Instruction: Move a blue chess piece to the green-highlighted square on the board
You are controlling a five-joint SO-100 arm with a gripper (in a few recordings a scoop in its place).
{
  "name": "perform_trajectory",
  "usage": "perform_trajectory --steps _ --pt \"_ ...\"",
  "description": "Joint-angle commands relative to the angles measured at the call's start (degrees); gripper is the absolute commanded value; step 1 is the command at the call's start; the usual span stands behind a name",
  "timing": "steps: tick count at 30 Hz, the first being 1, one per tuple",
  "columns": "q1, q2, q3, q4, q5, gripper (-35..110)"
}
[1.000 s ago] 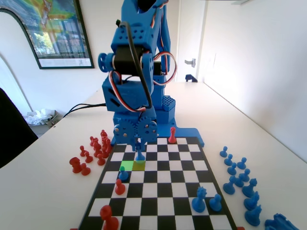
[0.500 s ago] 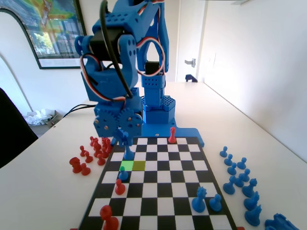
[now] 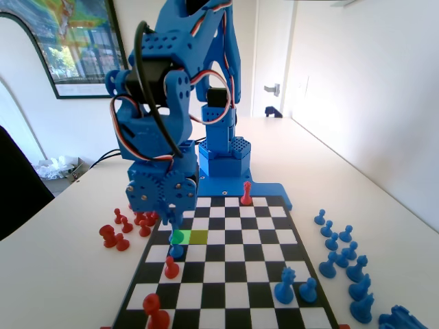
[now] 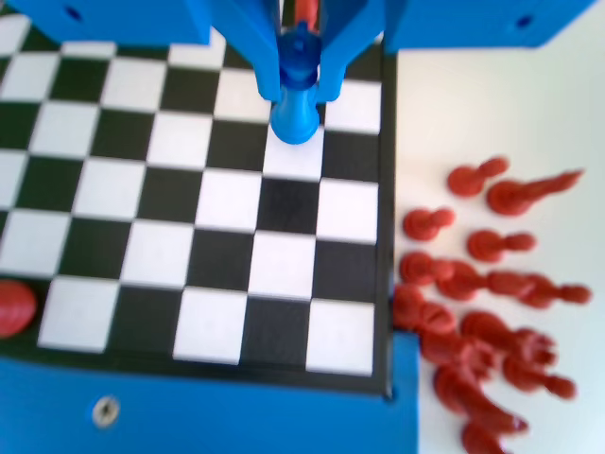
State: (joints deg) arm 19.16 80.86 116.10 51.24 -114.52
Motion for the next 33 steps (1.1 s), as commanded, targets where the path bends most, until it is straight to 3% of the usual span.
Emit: perform_trajectory --steps 1,11,22,33 --pt "0.5 1.4 1.1 -1.0 -1.1 1" --pt "0.8 1.5 1.8 -1.3 -1.9 1" --pt "0.9 1.7 1.2 -2.5 0.5 14" --pt "-0.3 4.0 -4.6 6.2 2.4 13"
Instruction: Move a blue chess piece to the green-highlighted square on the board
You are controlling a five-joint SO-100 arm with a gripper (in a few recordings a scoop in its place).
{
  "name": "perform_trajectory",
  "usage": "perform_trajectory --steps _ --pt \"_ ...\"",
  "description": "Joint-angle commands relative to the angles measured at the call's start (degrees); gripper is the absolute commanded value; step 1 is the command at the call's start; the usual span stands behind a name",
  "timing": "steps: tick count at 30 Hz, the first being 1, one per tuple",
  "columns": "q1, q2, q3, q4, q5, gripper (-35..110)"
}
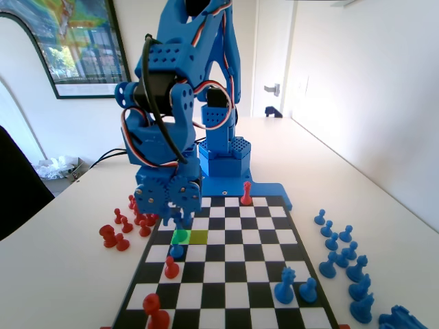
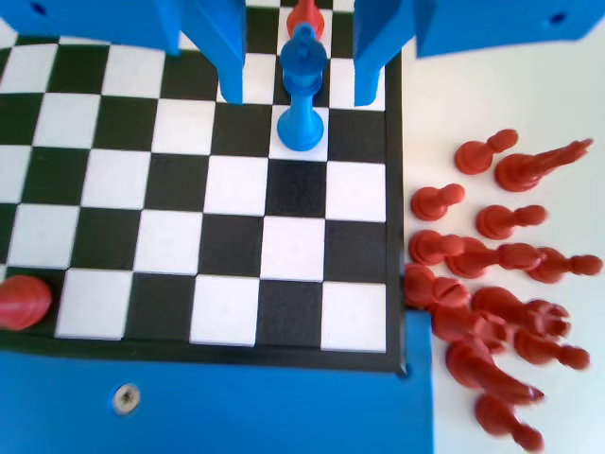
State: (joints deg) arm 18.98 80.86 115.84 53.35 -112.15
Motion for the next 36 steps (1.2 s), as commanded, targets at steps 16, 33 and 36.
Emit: perform_trajectory --steps 16,33,36 --pt "0.3 12.5 -21.4 26.9 -0.2 1" --pt "-8.3 55.6 -4.7 34.3 2.6 1" --pt "-11.0 62.8 -2.4 36.7 4.2 1"
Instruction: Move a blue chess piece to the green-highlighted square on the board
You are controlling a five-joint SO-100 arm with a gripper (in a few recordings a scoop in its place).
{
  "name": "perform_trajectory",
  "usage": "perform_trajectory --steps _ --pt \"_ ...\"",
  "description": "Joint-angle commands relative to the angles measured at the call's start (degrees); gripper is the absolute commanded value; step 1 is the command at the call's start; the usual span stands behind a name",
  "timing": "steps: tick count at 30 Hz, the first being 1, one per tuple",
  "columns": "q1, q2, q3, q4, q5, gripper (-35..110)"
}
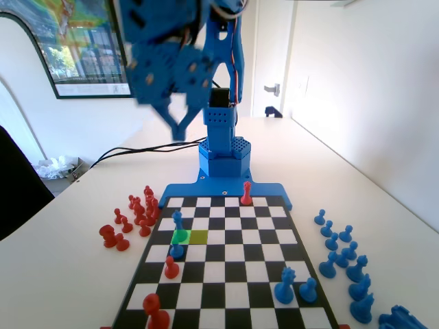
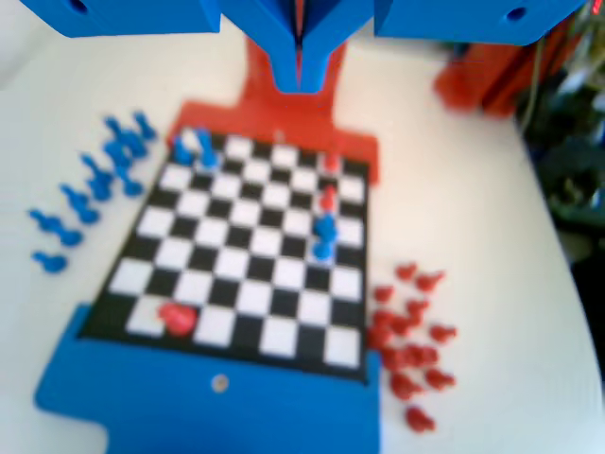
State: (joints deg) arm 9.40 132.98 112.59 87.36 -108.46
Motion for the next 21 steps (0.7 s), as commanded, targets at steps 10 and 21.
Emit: perform_trajectory --steps 10,21 --pt "-7.9 30.2 7.2 8.3 6.2 1" --pt "-7.6 37.9 12.1 3.7 7.9 1"
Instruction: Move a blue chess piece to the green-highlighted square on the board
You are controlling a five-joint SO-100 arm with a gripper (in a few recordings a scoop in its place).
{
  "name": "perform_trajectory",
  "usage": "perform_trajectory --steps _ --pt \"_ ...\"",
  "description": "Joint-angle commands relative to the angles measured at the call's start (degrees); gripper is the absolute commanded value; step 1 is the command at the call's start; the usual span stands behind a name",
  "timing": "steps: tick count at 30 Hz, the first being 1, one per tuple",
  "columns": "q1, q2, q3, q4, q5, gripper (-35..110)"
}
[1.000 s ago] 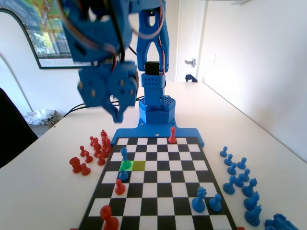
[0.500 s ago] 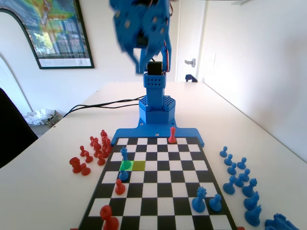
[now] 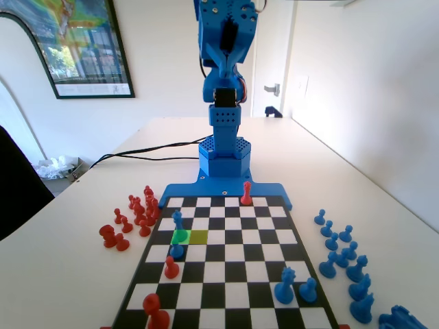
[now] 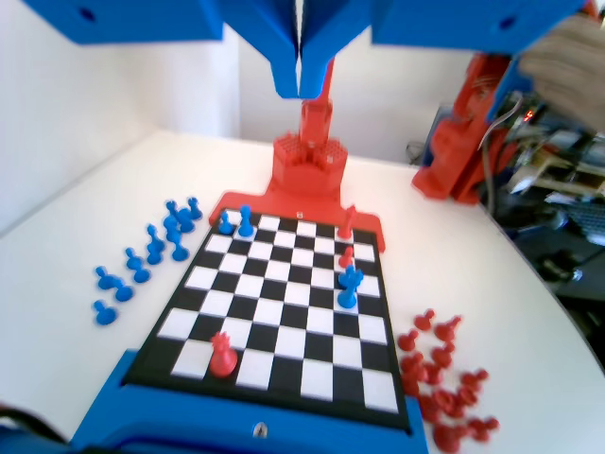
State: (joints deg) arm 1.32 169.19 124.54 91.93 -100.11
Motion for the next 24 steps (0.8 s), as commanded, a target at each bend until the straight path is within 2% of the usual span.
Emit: perform_trajectory --steps 1,24 --pt "0.6 2.3 0.2 -1.1 -0.4 1" --pt "0.7 5.9 0.4 -1.8 0.1 3"
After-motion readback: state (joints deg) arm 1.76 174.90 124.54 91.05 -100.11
